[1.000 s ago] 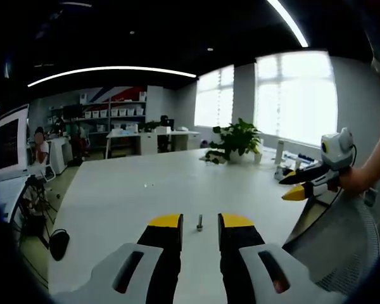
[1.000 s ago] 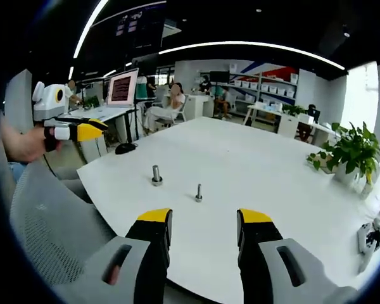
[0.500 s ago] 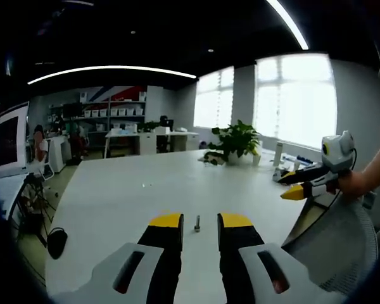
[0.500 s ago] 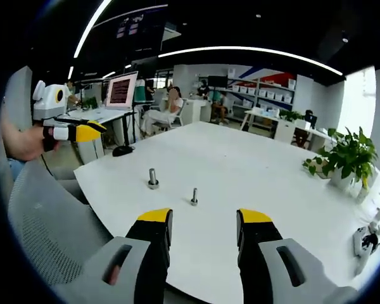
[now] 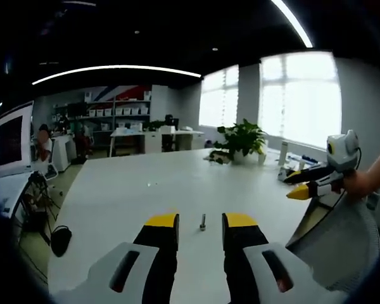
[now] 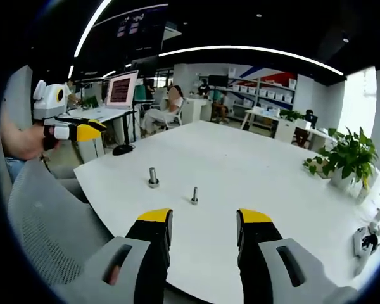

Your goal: Place the washer onto the threaded stud by aligning its center hole with the stud, sliding it down to the base, and recovering from edge contact or off-axis alignment until the washer reaches the visible bottom stop.

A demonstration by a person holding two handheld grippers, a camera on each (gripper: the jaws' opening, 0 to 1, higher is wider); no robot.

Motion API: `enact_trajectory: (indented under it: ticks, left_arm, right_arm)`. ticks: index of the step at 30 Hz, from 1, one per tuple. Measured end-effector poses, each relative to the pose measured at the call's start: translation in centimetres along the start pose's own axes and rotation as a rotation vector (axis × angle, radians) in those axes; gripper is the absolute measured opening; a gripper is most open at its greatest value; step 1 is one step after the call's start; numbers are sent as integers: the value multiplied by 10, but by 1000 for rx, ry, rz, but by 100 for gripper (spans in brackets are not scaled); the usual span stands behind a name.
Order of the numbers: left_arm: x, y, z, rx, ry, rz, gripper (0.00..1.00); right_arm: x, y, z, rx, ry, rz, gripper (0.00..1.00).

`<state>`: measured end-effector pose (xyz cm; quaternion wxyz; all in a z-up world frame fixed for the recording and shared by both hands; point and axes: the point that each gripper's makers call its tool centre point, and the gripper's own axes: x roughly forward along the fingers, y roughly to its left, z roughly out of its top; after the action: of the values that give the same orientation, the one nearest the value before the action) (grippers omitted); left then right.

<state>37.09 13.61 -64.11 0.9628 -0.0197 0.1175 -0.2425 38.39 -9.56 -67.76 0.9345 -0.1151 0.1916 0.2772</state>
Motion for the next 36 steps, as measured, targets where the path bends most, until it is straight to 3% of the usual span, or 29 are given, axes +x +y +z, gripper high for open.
enact_trajectory:
  ticks: [15, 21, 26, 36]
  left_arm:
    - [1, 0, -2, 5, 13, -6, 25]
    - [0, -5, -3, 48, 17, -6, 25]
    - [-1, 3, -2, 19, 14, 7, 25]
    - [0, 0, -2, 22, 14, 1, 25]
  right_arm:
    - [-1, -2, 1, -5, -3, -13, 42]
    - [-2, -5, -1, -7, 1, -24, 42]
    - [-2, -3, 1, -27, -4, -25, 42]
    - [-1, -6, -3, -21, 8, -27, 42]
